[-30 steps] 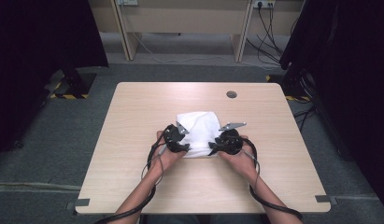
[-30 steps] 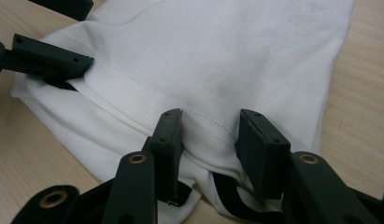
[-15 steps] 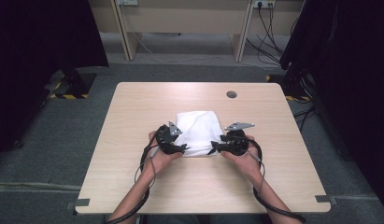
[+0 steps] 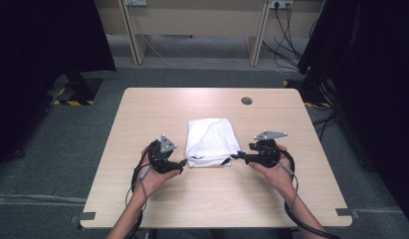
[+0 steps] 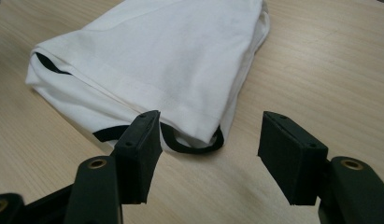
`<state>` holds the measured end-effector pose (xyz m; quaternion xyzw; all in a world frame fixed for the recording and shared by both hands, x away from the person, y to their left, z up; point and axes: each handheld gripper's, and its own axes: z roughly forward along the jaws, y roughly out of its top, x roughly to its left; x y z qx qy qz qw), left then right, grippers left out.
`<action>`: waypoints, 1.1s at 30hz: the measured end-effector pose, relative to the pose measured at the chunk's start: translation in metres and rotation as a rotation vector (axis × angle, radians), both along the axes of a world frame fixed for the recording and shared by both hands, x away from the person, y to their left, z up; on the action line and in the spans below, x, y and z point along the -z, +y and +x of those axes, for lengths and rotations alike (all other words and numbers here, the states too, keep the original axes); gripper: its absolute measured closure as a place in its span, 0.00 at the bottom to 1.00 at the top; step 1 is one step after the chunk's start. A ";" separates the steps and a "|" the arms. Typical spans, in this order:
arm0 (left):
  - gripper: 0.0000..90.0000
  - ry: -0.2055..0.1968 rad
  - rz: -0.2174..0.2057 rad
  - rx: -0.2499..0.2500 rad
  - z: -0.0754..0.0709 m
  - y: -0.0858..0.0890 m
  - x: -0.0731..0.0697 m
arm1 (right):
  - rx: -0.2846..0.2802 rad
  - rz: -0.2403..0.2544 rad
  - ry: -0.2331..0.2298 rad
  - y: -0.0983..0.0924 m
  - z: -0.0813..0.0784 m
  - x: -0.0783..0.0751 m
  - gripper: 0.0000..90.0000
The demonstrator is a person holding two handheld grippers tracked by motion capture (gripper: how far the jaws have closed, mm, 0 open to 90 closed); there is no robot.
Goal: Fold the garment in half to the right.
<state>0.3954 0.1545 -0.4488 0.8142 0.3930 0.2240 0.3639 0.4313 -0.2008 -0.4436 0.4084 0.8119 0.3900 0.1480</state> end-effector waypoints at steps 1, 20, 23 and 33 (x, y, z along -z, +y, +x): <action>0.18 0.000 -0.002 -0.001 -0.001 0.002 0.000 | -0.001 -0.001 -0.001 -0.002 -0.001 0.000 0.43; 0.18 -0.034 -0.046 -0.049 -0.022 0.034 -0.004 | 0.033 0.000 -0.019 -0.030 -0.015 -0.007 0.40; 0.18 -0.036 -0.048 -0.051 -0.024 0.036 -0.003 | 0.042 0.001 -0.022 -0.036 -0.018 -0.008 0.40; 0.18 -0.047 -0.062 -0.060 -0.031 0.042 -0.003 | 0.084 0.007 -0.031 -0.057 -0.029 -0.010 0.38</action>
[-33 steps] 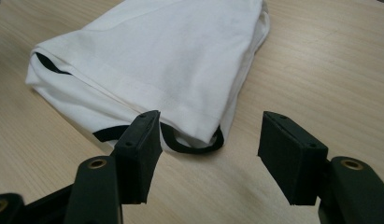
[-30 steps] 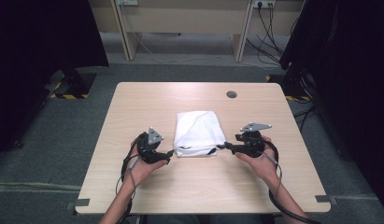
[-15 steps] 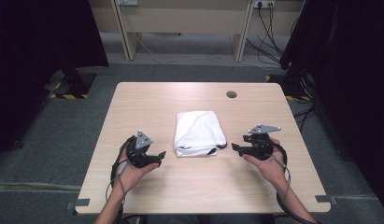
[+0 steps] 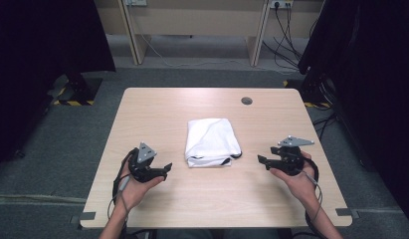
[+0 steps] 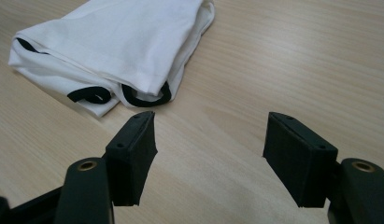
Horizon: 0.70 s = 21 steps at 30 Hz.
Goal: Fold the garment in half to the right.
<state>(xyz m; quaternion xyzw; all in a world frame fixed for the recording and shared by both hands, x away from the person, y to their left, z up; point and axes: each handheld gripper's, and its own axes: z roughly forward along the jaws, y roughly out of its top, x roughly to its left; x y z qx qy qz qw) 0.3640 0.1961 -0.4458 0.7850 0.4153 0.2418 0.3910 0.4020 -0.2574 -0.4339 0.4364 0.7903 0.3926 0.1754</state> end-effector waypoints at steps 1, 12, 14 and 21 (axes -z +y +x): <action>0.18 -0.001 -0.001 0.001 -0.001 0.000 0.000 | 0.001 -0.001 -0.003 -0.001 -0.001 0.000 0.38; 0.19 -0.009 -0.022 -0.012 -0.011 0.008 0.004 | 0.022 -0.002 -0.017 -0.011 -0.016 0.000 0.36; 0.19 -0.009 -0.024 -0.017 -0.012 0.009 0.006 | 0.027 -0.004 -0.014 -0.014 -0.018 0.002 0.36; 0.19 -0.004 -0.032 -0.031 -0.016 0.013 0.011 | 0.065 0.002 -0.002 -0.029 -0.027 0.011 0.36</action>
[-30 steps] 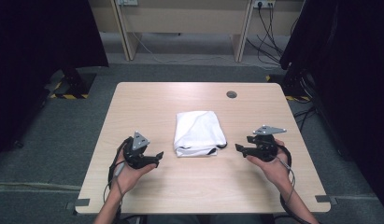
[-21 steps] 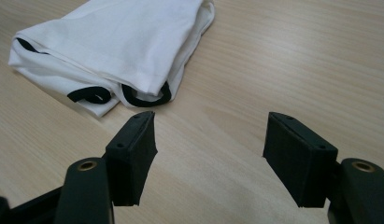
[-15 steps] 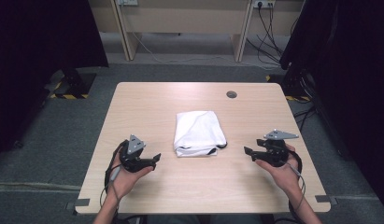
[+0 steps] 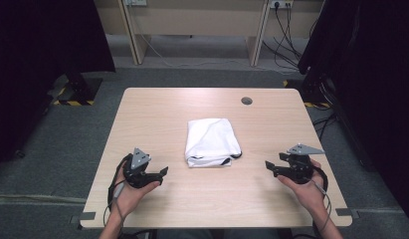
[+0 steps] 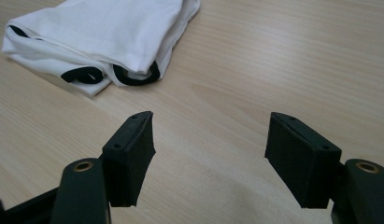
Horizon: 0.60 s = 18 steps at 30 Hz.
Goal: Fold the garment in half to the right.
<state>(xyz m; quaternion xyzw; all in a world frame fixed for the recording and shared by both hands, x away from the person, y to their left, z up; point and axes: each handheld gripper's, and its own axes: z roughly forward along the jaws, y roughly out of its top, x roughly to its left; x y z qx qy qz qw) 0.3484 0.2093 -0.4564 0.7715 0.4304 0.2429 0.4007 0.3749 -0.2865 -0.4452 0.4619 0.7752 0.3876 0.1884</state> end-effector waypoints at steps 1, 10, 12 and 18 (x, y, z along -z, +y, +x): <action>0.19 0.000 0.000 0.000 0.000 0.000 0.000 | 0.000 0.000 0.000 0.000 0.000 0.000 0.36; 0.19 0.008 -0.008 -0.007 -0.002 0.001 0.006 | 0.030 0.005 0.003 -0.009 -0.003 0.006 0.35; 0.19 0.009 -0.009 -0.013 -0.002 0.002 0.007 | 0.030 0.005 0.003 -0.009 -0.003 0.006 0.35; 0.19 0.011 -0.014 -0.022 -0.004 0.005 0.011 | 0.054 0.005 -0.002 -0.016 -0.004 0.010 0.34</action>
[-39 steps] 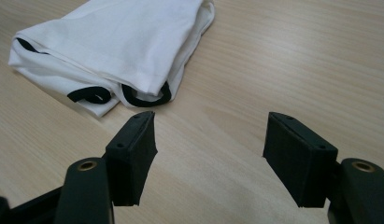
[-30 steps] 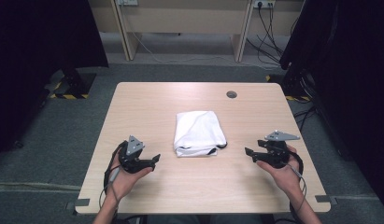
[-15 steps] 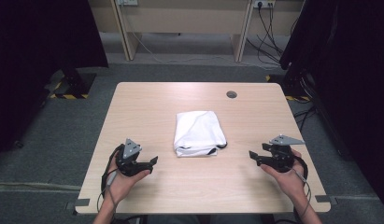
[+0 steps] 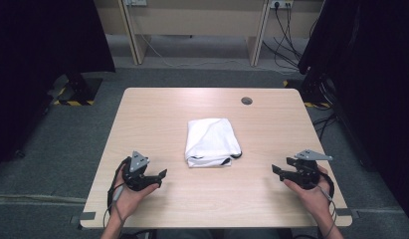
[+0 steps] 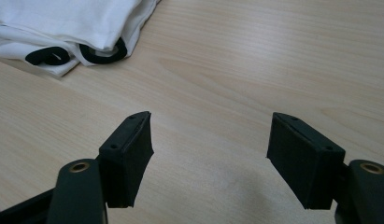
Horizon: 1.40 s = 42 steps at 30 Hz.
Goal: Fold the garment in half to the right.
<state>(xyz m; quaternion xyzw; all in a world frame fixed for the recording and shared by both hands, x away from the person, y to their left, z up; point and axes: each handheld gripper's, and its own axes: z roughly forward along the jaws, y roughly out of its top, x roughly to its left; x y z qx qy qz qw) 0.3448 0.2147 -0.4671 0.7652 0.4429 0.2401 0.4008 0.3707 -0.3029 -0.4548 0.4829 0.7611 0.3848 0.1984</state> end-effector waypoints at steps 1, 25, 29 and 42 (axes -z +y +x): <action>0.19 0.000 0.000 0.000 0.000 0.000 0.000 | 0.000 0.000 0.000 0.000 0.000 0.000 0.34; 0.19 -0.005 -0.008 -0.058 -0.006 0.019 0.003 | 0.078 0.012 -0.002 -0.022 -0.004 0.010 0.33; 0.19 -0.009 -0.007 -0.066 -0.006 0.021 0.004 | 0.095 0.012 0.000 -0.027 -0.005 0.012 0.33; 0.19 -0.006 -0.012 -0.082 -0.005 0.021 0.015 | 0.107 0.011 0.010 -0.031 -0.006 0.022 0.32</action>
